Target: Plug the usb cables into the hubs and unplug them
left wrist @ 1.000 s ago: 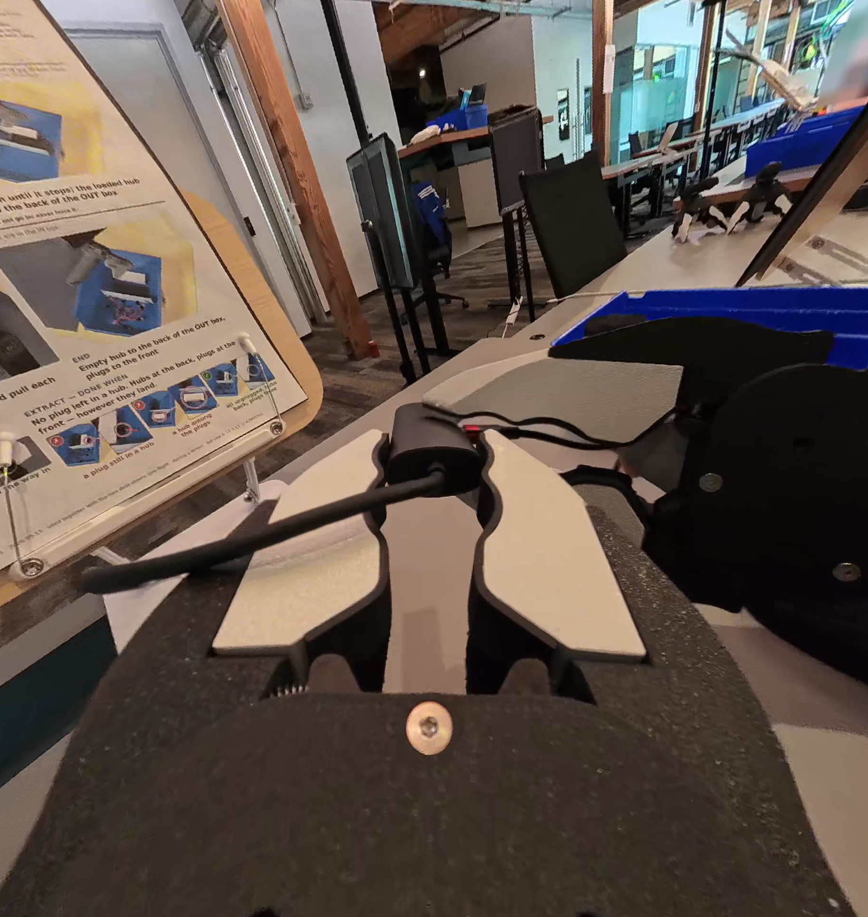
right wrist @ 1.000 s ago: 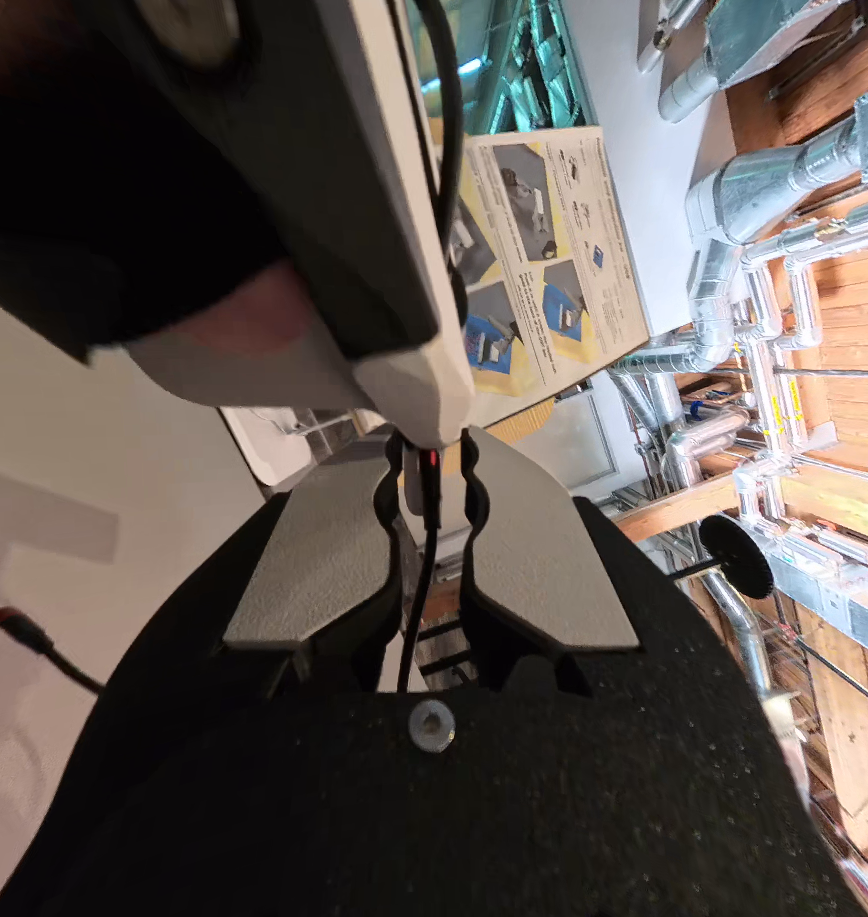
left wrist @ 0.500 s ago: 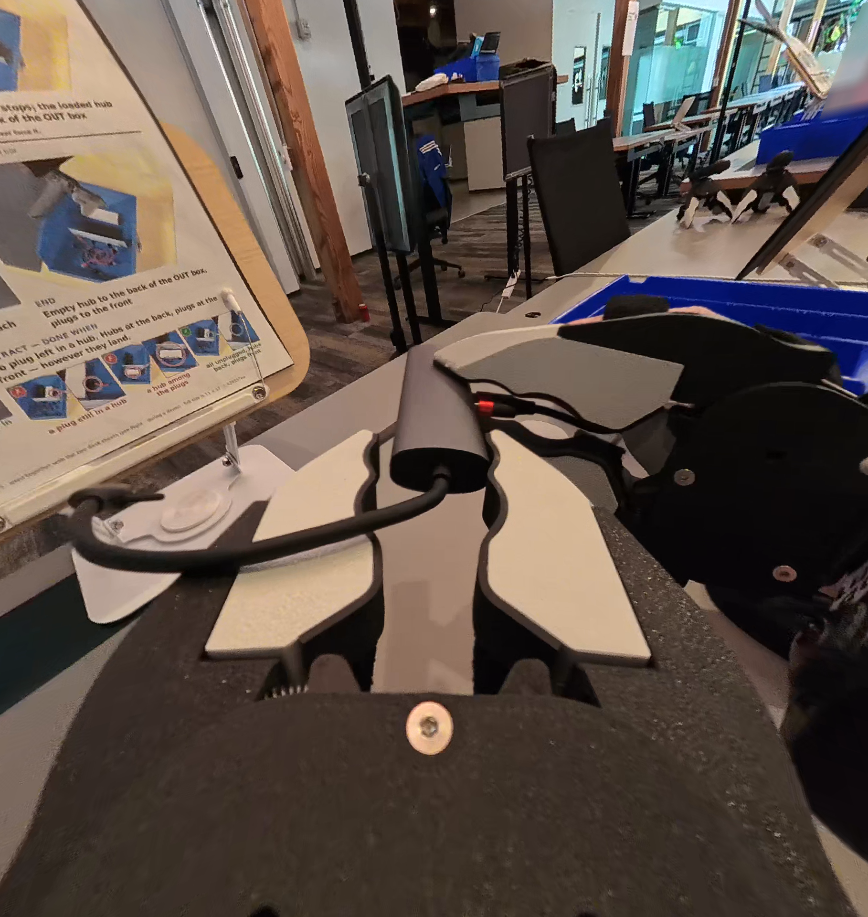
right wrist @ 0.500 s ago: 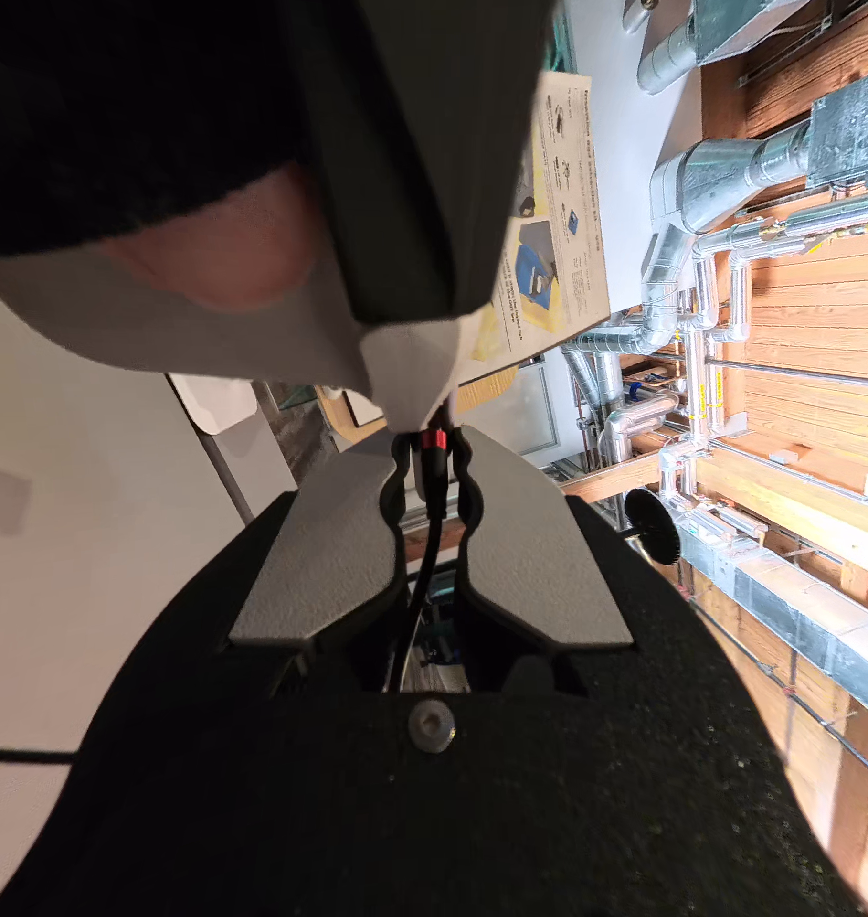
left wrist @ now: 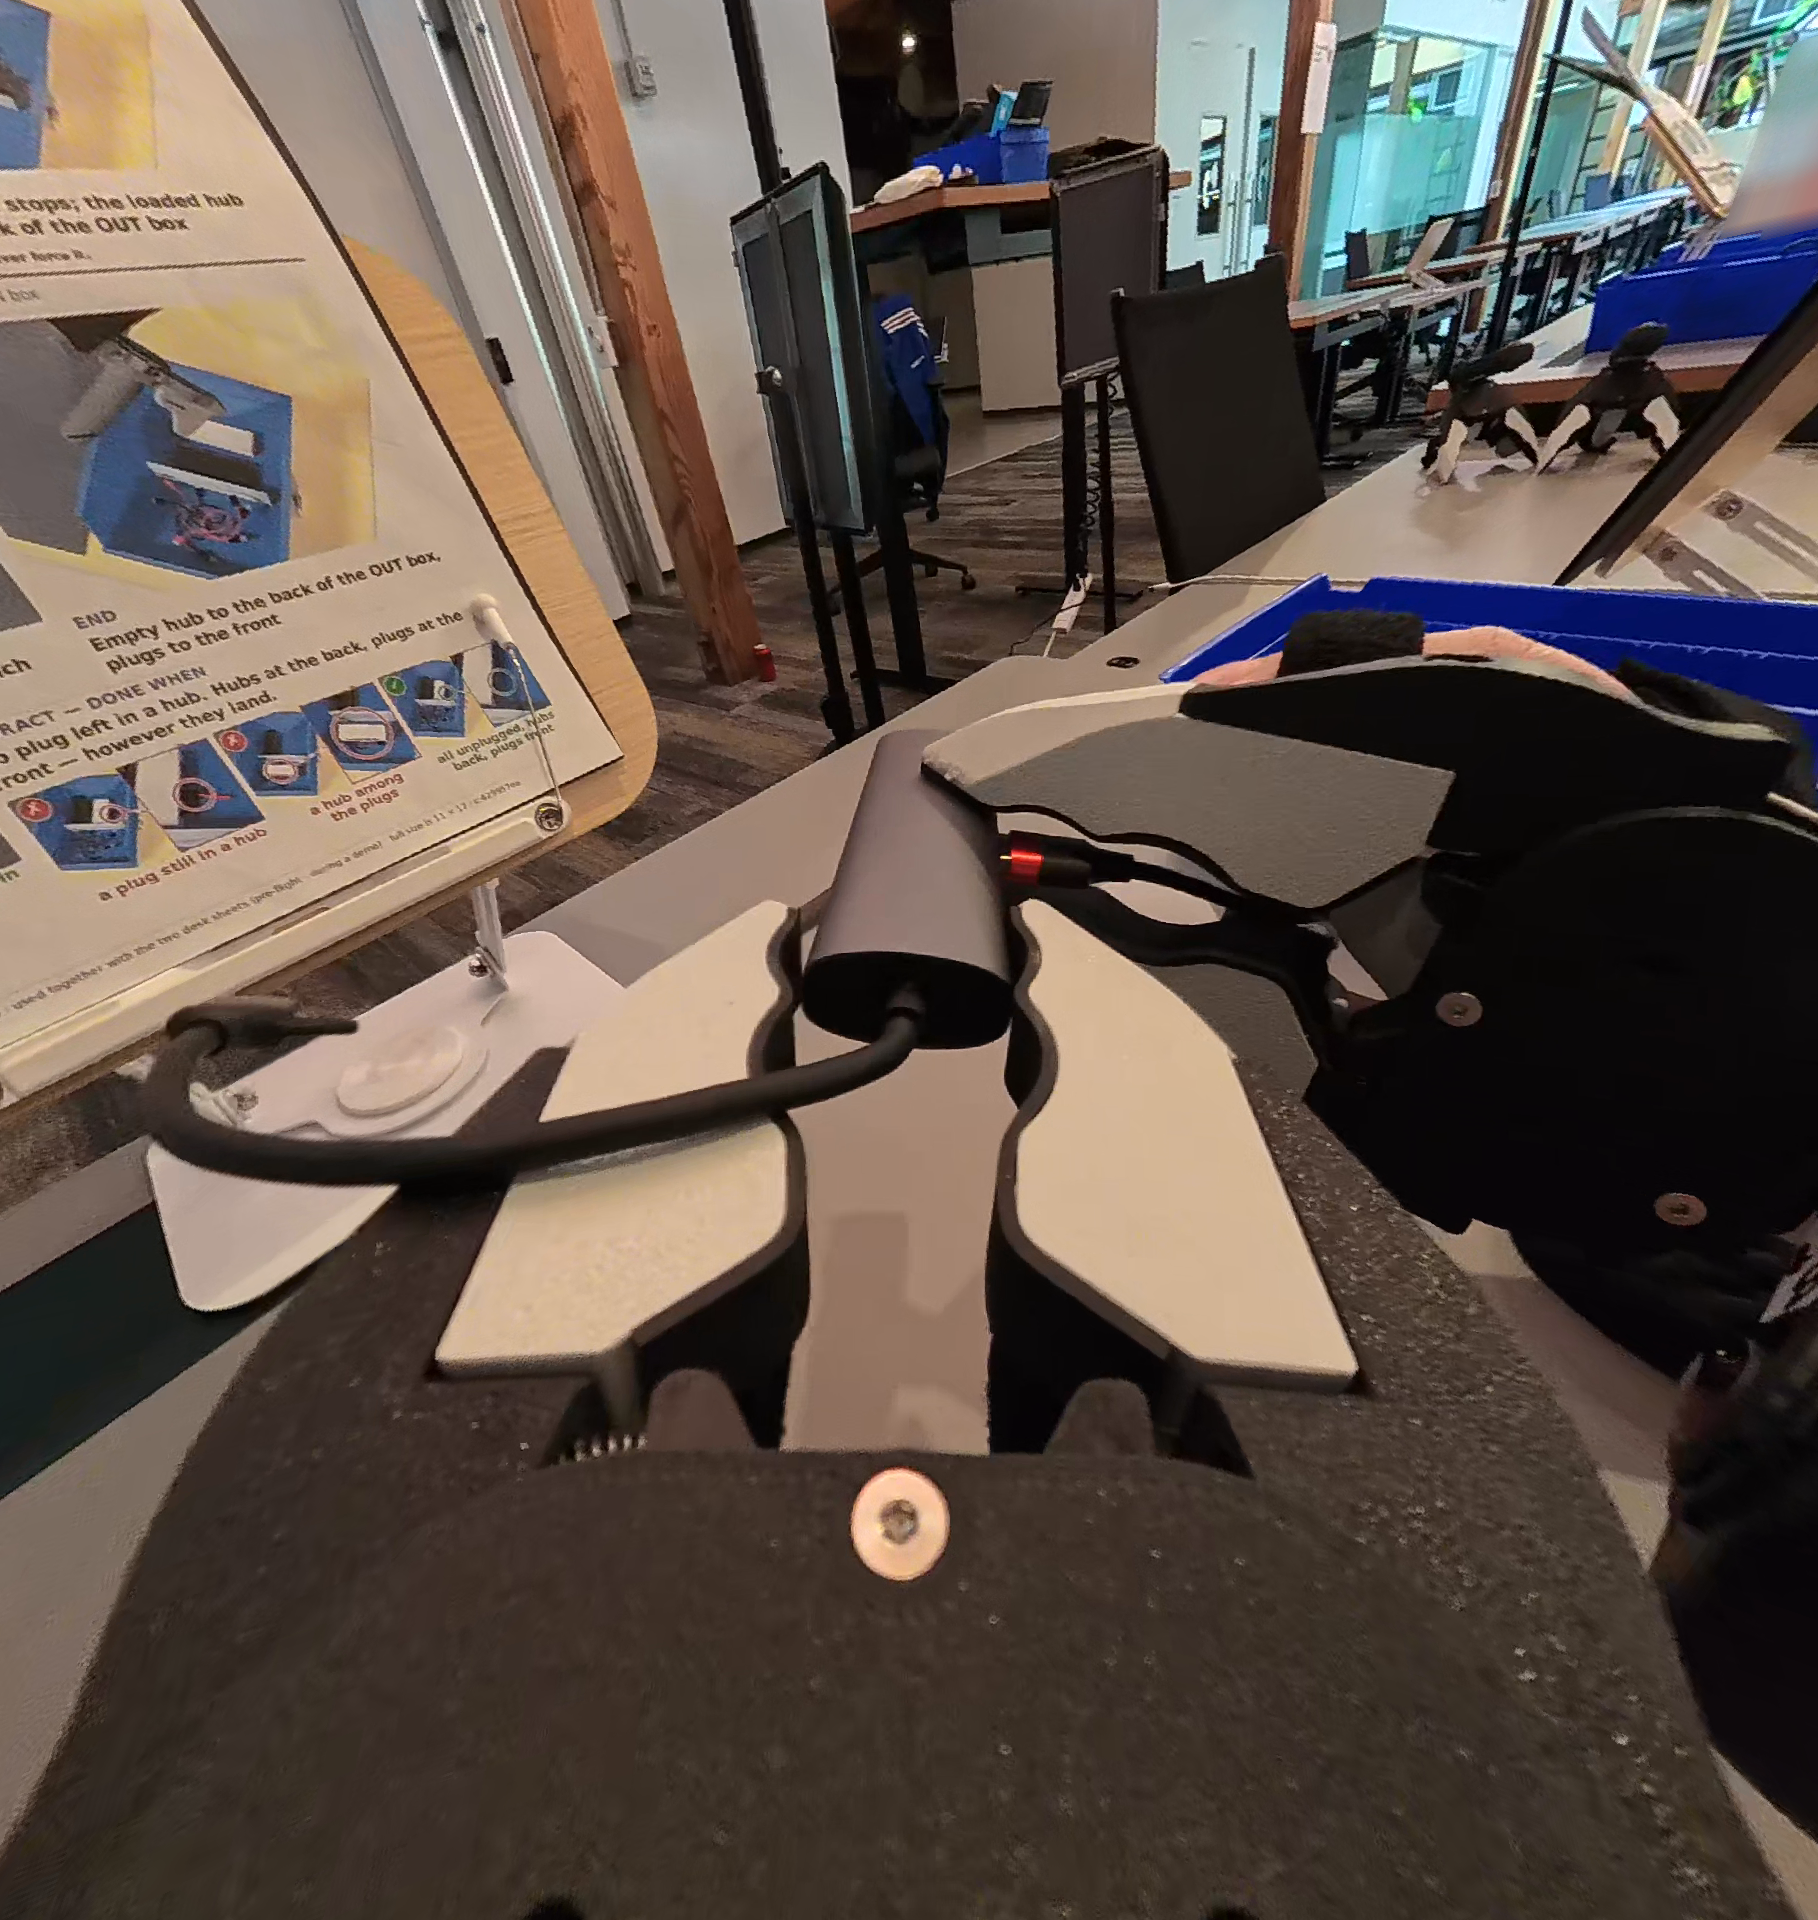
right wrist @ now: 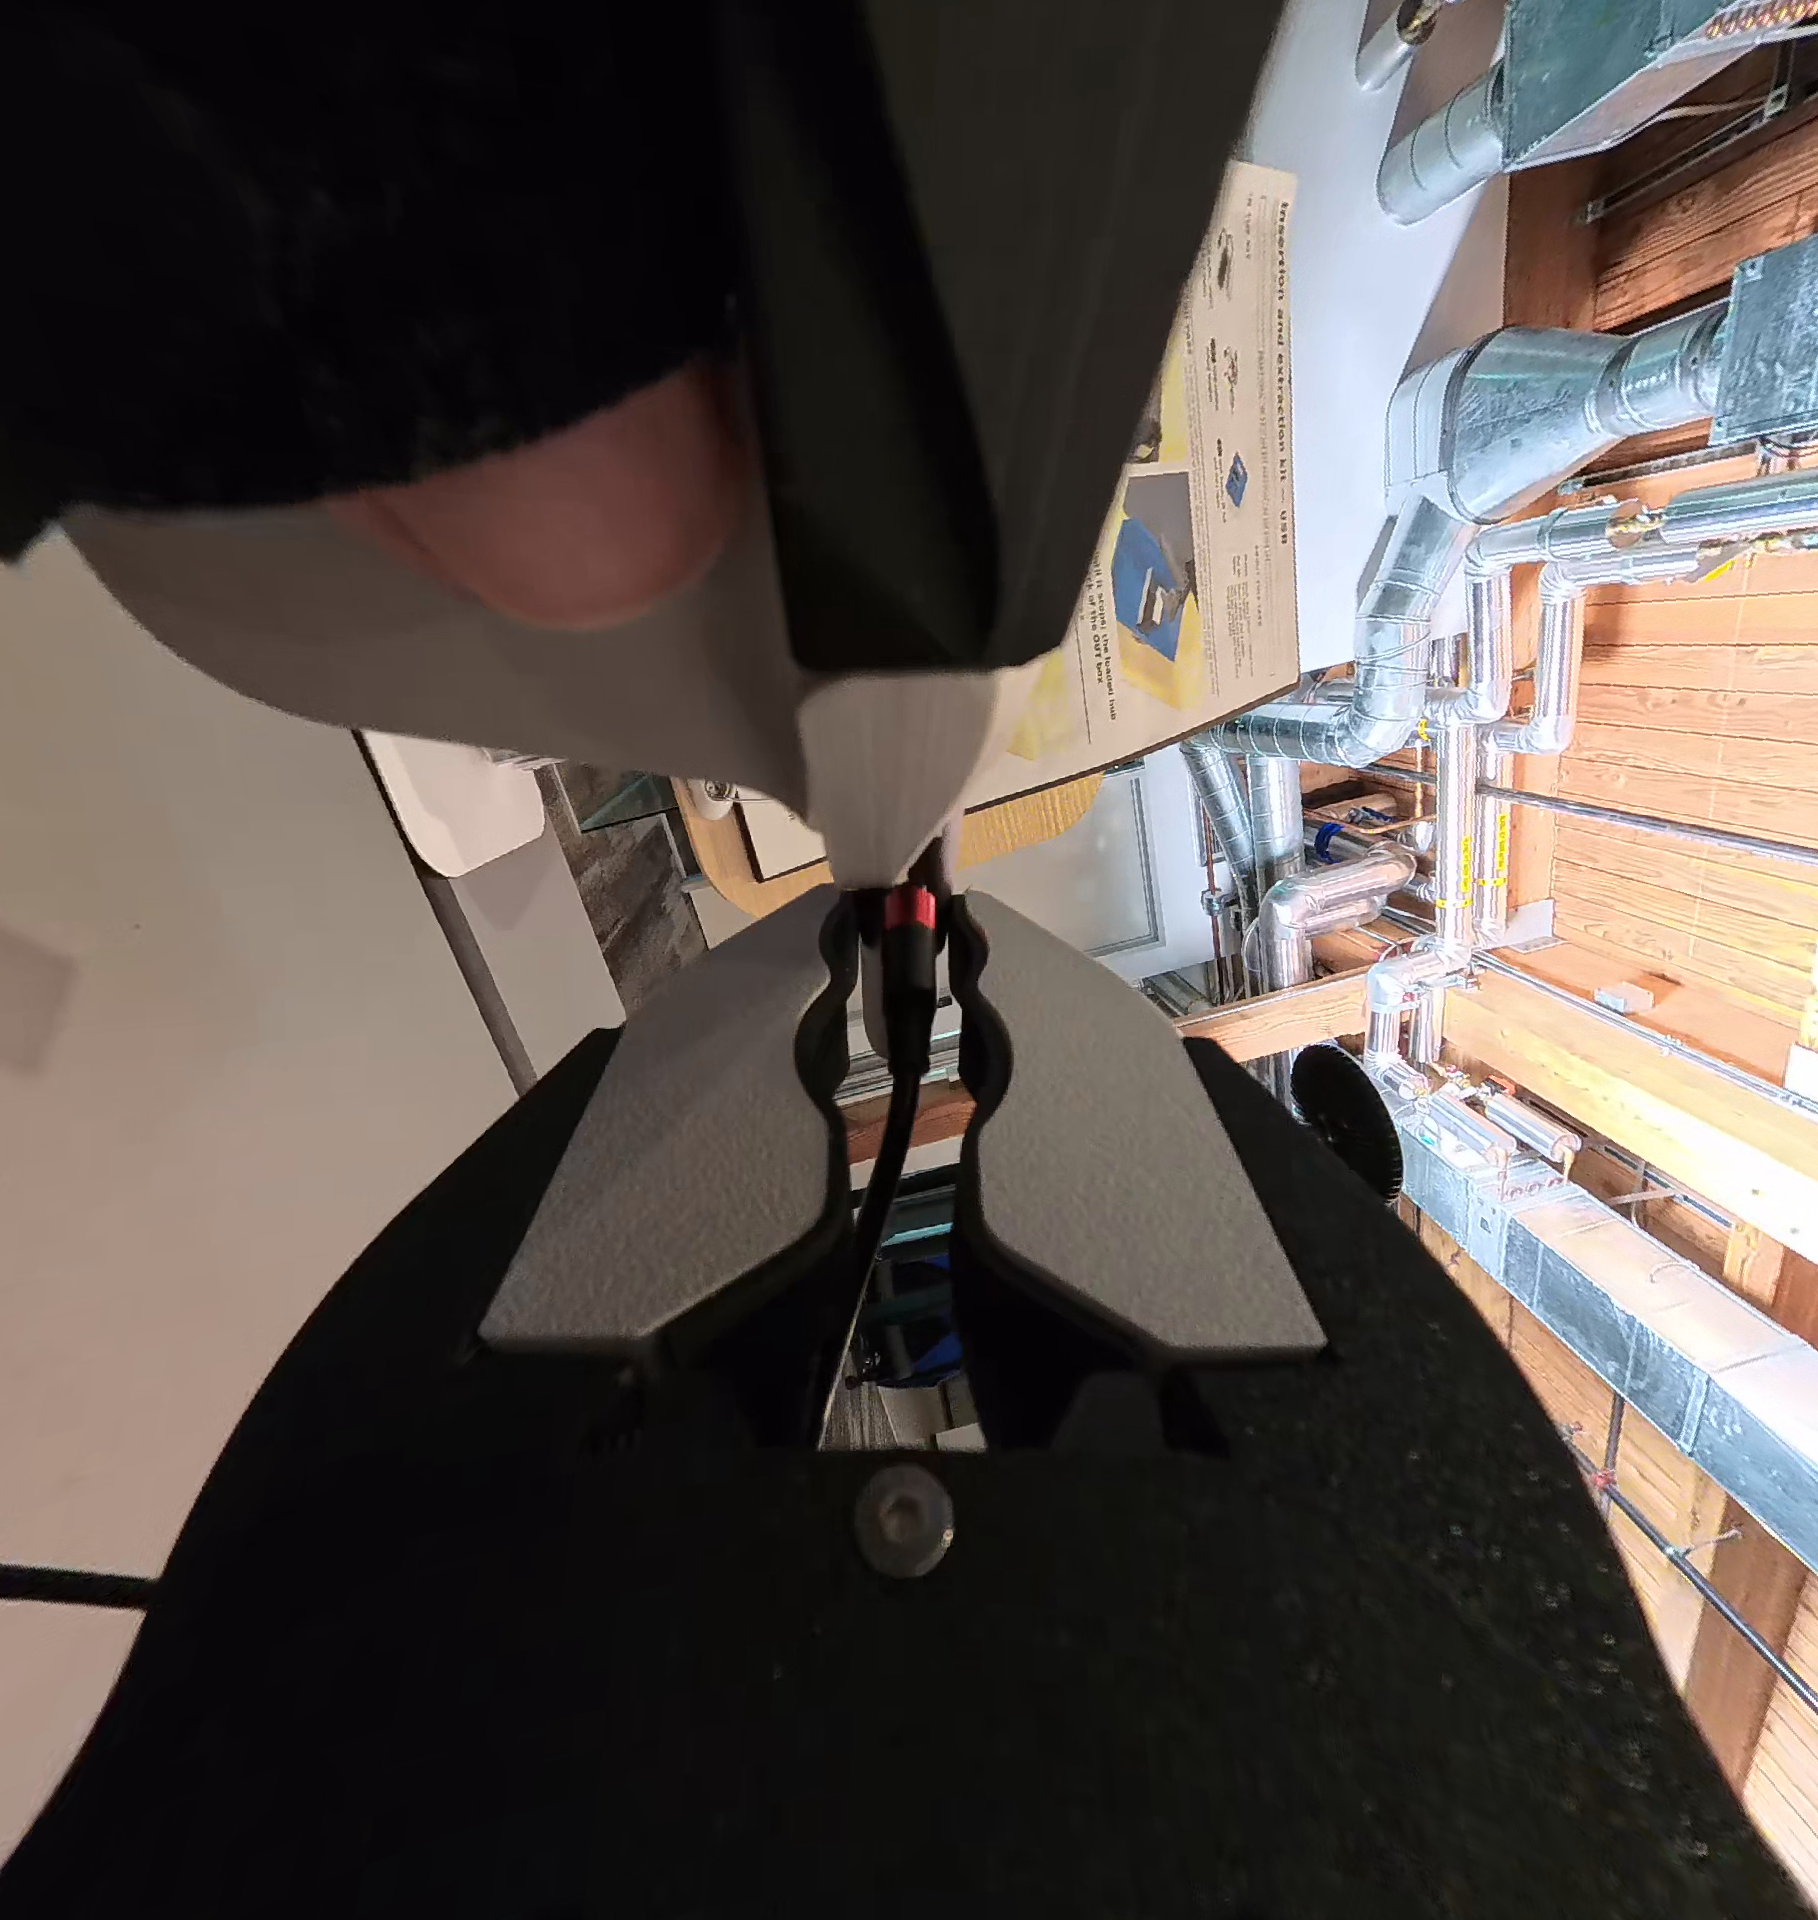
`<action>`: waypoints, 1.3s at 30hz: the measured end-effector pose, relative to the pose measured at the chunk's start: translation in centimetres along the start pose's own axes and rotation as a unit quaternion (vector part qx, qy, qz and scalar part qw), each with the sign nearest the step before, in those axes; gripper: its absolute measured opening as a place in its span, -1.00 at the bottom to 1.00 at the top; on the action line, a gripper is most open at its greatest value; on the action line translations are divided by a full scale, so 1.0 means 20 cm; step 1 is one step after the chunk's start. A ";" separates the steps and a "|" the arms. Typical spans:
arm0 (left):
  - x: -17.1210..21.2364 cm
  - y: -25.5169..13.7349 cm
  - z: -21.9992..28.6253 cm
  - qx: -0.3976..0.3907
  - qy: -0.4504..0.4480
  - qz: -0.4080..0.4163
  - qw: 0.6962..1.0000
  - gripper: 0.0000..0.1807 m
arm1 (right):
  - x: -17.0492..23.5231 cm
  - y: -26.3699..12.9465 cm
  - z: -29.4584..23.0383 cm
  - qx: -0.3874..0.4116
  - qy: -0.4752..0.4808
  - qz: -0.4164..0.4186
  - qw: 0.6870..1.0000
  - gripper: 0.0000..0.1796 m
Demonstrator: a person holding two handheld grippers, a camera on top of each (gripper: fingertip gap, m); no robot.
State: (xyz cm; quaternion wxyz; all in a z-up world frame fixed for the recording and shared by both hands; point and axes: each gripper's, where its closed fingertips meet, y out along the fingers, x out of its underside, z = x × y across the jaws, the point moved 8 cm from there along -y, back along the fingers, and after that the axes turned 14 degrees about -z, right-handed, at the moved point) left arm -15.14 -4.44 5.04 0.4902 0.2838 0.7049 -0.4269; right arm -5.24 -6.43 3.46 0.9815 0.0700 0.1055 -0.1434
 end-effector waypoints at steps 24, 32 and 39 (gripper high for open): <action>-0.01 -0.02 0.01 -0.011 0.037 0.022 0.999 -0.64 | 0.00 0.00 0.00 0.001 0.008 0.007 1.000 -0.82; -0.01 -0.03 0.01 -0.043 0.077 0.038 0.995 -0.64 | -0.01 -0.01 0.00 -0.014 0.055 0.011 0.998 -0.76; -0.01 -0.06 -0.09 -0.051 0.041 0.043 0.997 -0.64 | -0.01 0.00 0.03 -0.105 0.131 0.024 0.986 -0.63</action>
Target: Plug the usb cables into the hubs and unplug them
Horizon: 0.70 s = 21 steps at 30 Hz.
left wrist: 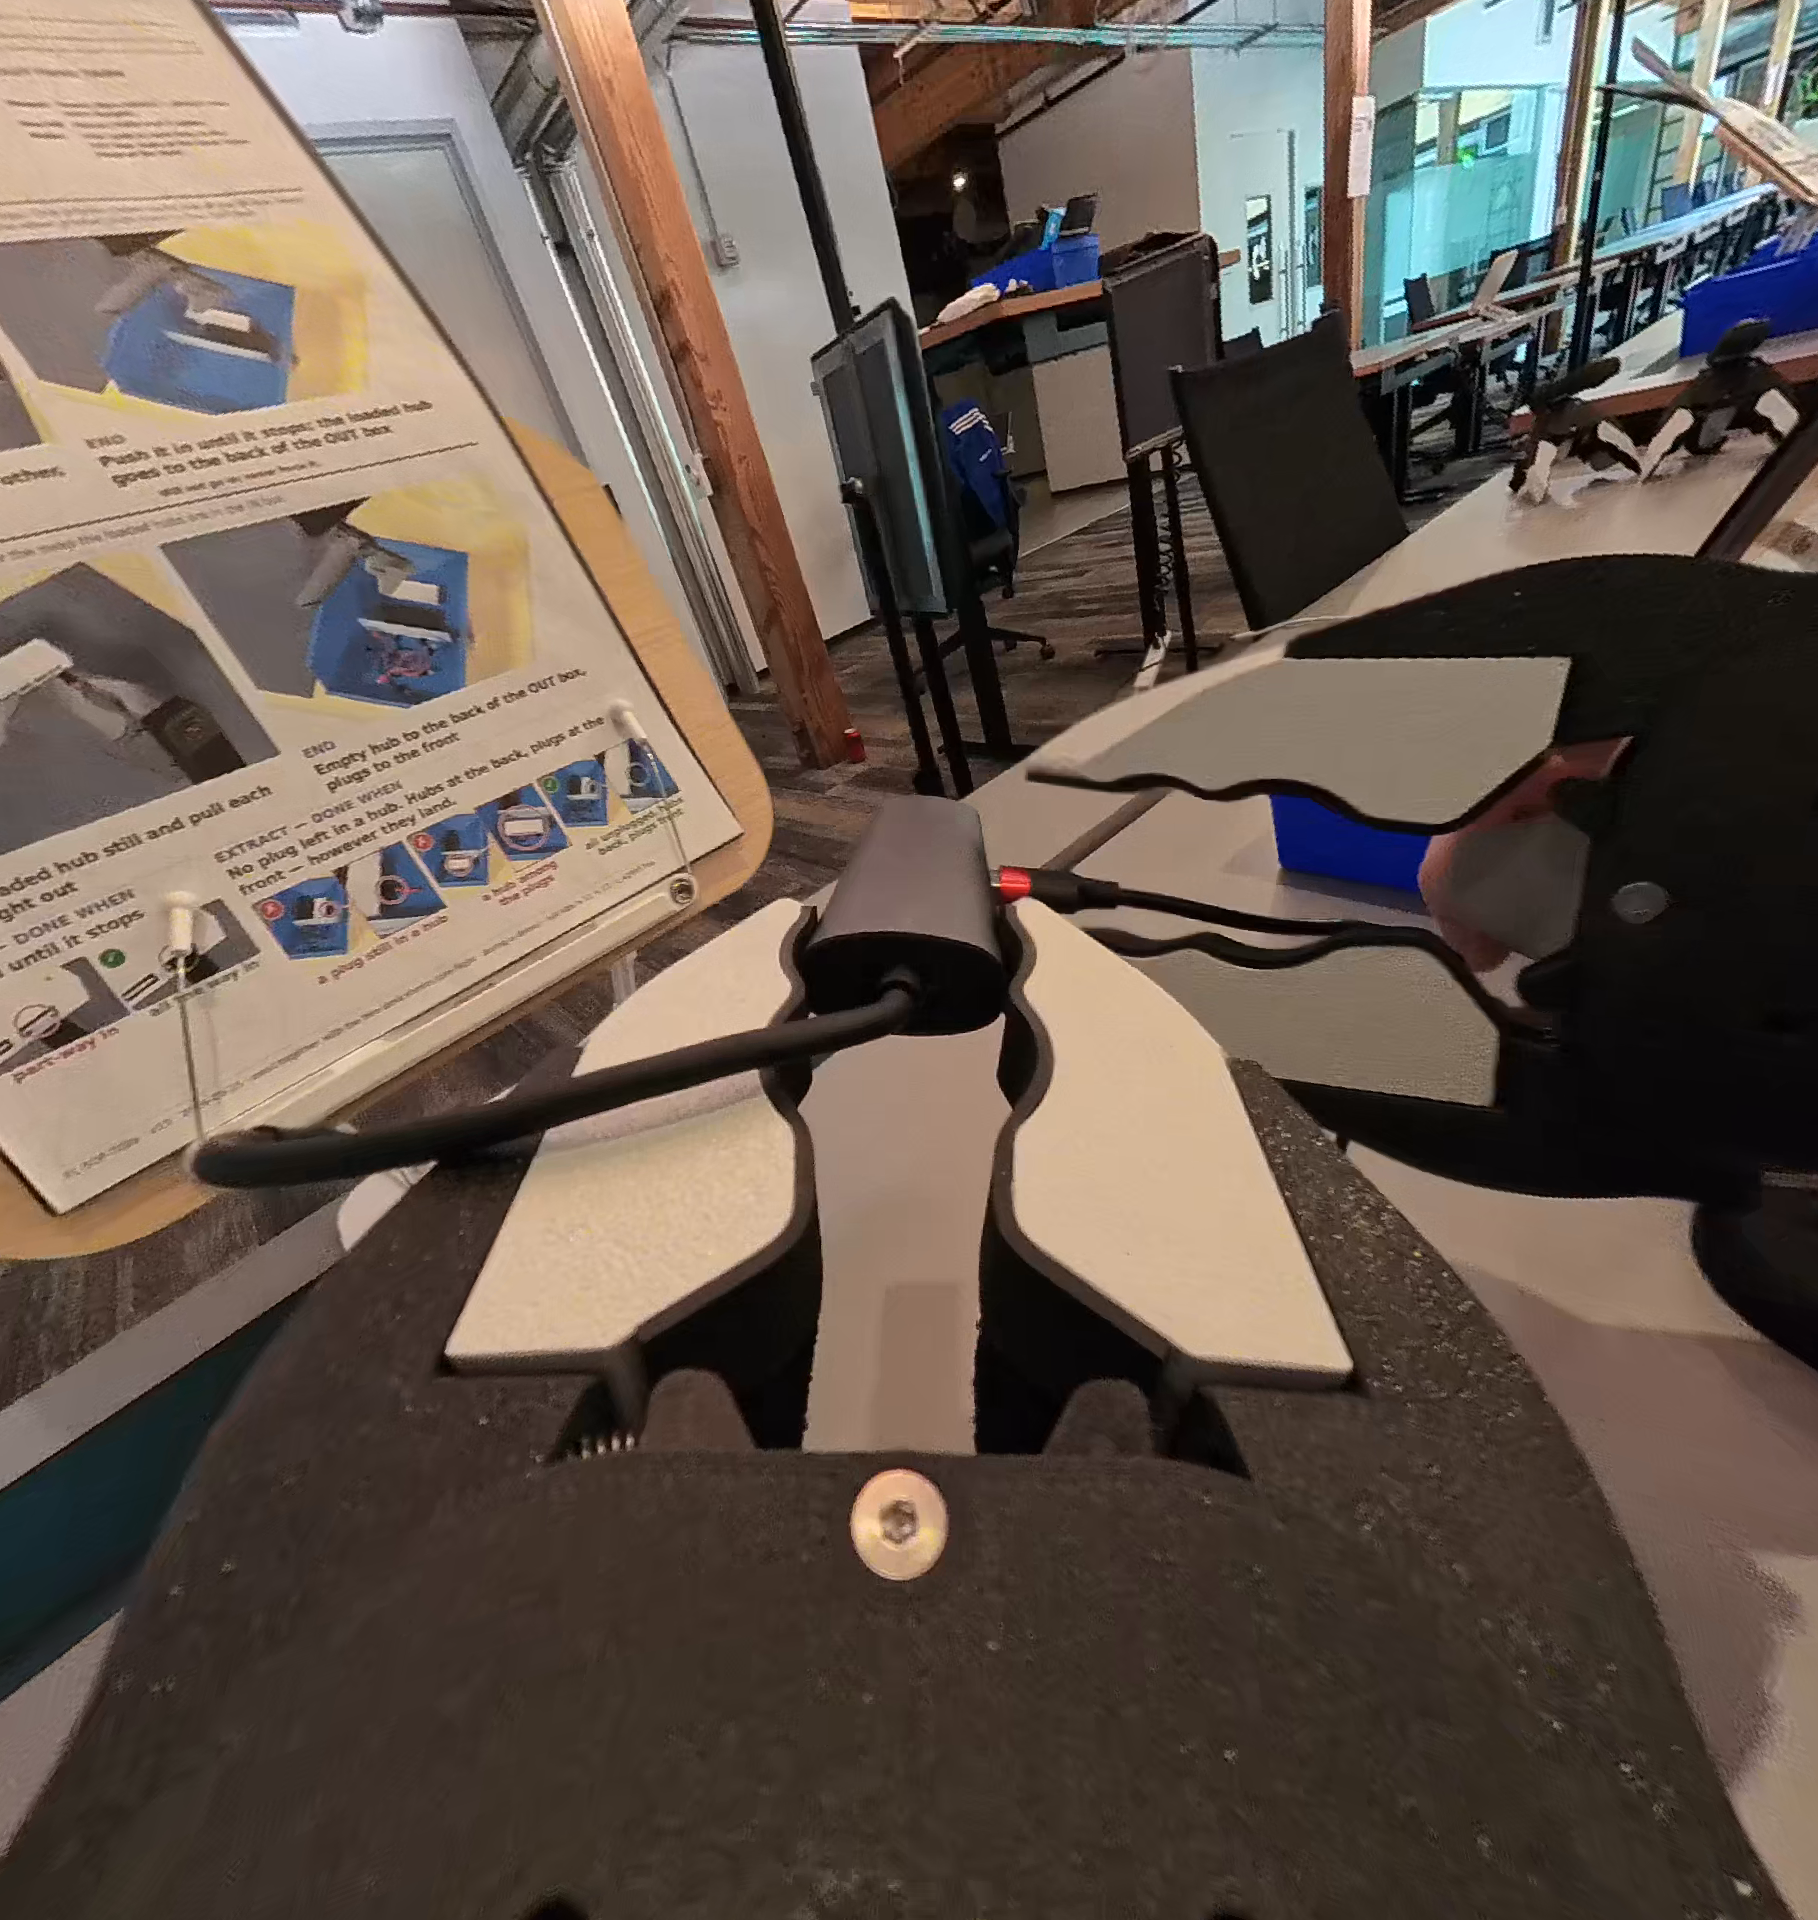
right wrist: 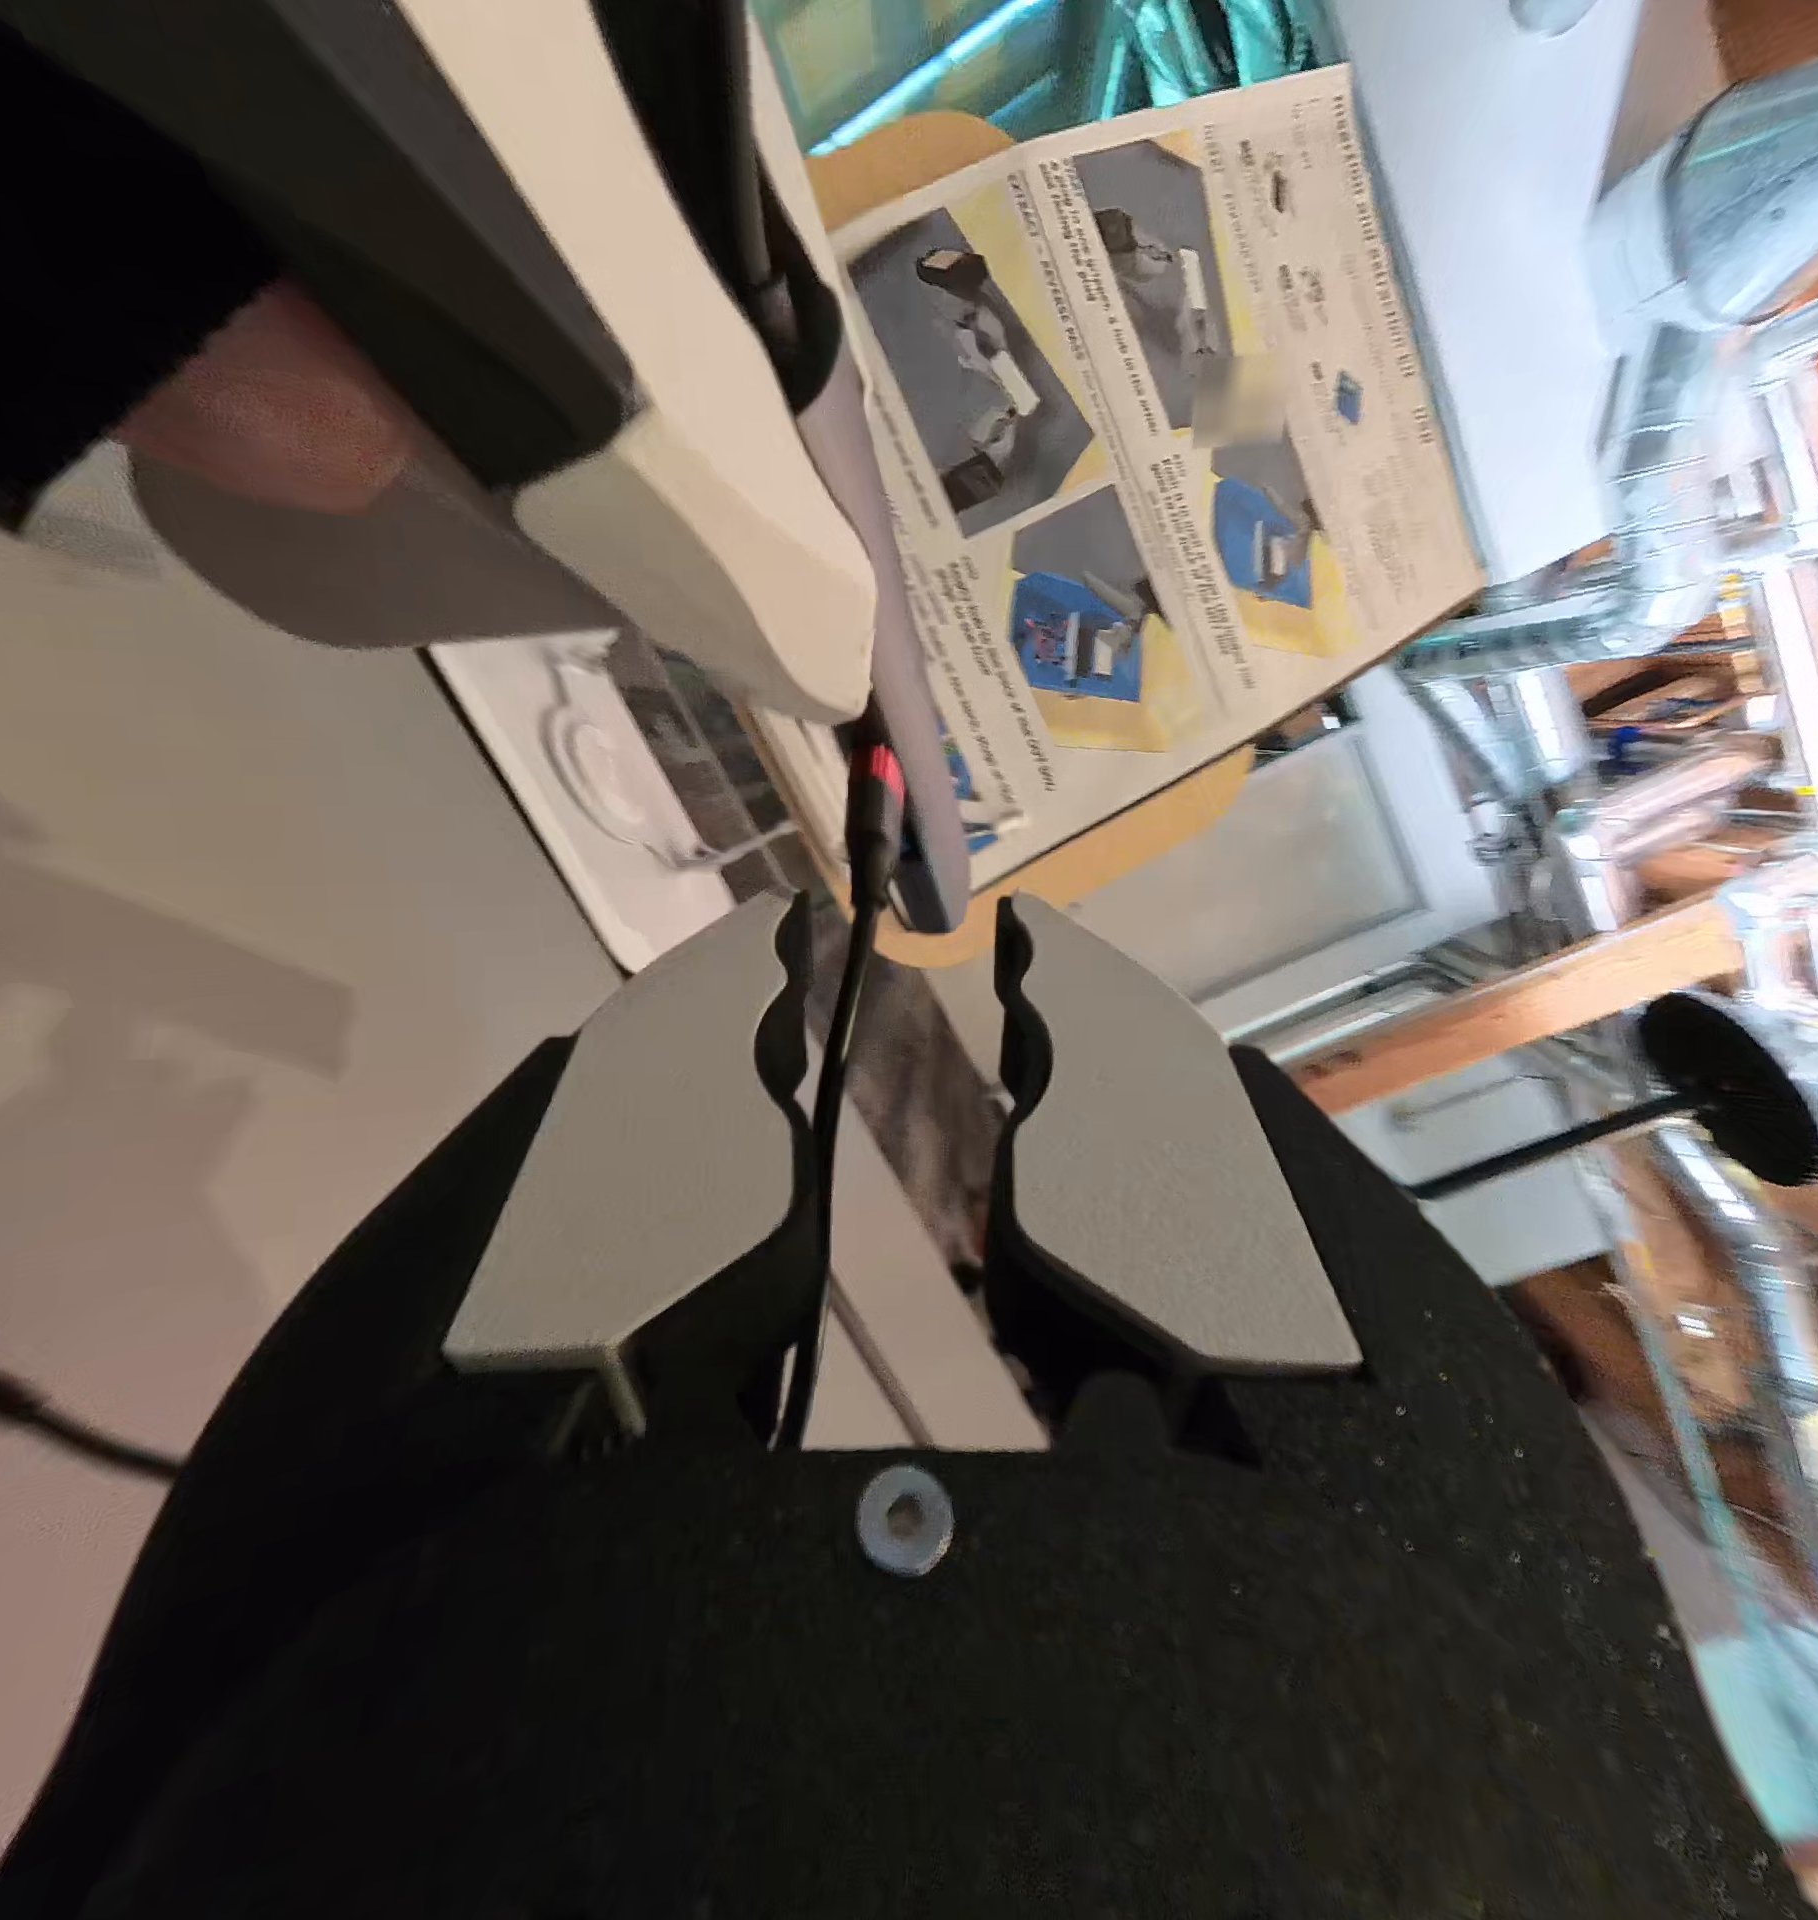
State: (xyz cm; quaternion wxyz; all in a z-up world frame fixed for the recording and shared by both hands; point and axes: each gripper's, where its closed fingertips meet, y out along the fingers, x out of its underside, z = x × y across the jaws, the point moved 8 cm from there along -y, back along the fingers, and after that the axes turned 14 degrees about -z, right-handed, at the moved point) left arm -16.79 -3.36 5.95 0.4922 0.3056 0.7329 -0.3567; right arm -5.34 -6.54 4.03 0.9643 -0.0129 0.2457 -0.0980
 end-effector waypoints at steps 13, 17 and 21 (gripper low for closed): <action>-0.03 -0.05 -0.02 -0.017 0.005 0.035 0.999 -0.64 | 0.03 -0.01 0.14 -0.382 0.416 0.117 0.817 -0.63; -0.04 -0.04 0.00 -0.015 0.016 0.033 0.999 -0.64 | 0.04 0.00 0.14 -0.396 0.434 0.110 0.802 -0.66; -0.04 -0.04 0.02 -0.013 0.023 0.030 0.999 -0.64 | 0.04 0.01 0.12 -0.415 0.444 0.104 0.787 -0.72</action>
